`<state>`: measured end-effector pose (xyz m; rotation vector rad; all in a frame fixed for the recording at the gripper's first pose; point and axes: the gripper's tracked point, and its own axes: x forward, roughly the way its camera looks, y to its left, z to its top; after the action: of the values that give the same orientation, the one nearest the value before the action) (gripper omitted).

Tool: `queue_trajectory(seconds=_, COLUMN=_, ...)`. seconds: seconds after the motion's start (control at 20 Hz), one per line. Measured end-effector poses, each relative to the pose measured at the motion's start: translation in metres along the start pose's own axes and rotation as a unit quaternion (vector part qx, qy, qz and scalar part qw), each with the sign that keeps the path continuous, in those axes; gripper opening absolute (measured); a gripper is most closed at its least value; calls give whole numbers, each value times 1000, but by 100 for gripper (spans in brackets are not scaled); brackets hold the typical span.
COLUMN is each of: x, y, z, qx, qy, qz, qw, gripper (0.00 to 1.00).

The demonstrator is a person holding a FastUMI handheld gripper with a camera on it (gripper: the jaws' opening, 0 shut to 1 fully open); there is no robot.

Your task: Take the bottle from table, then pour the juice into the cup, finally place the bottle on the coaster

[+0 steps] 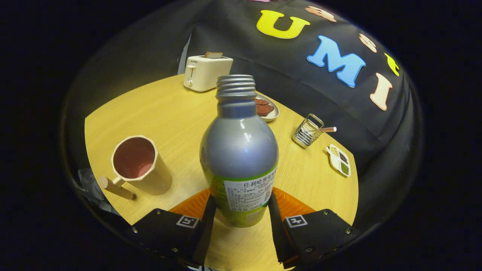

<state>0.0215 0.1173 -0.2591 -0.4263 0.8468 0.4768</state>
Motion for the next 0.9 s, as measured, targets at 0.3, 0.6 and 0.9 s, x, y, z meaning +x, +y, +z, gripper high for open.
queue_trajectory(seconds=0.3, x=24, y=-8, z=25, qx=41, qy=-53, qz=22, qw=998, gripper=68)
queue_trajectory(seconds=0.6, x=56, y=-20, z=39, qx=79, qy=-79, qz=43, qw=993, gripper=71)
queue_trajectory(seconds=0.9, x=86, y=-36, z=54, qx=110, qy=-108, qz=37, qw=987, gripper=71)
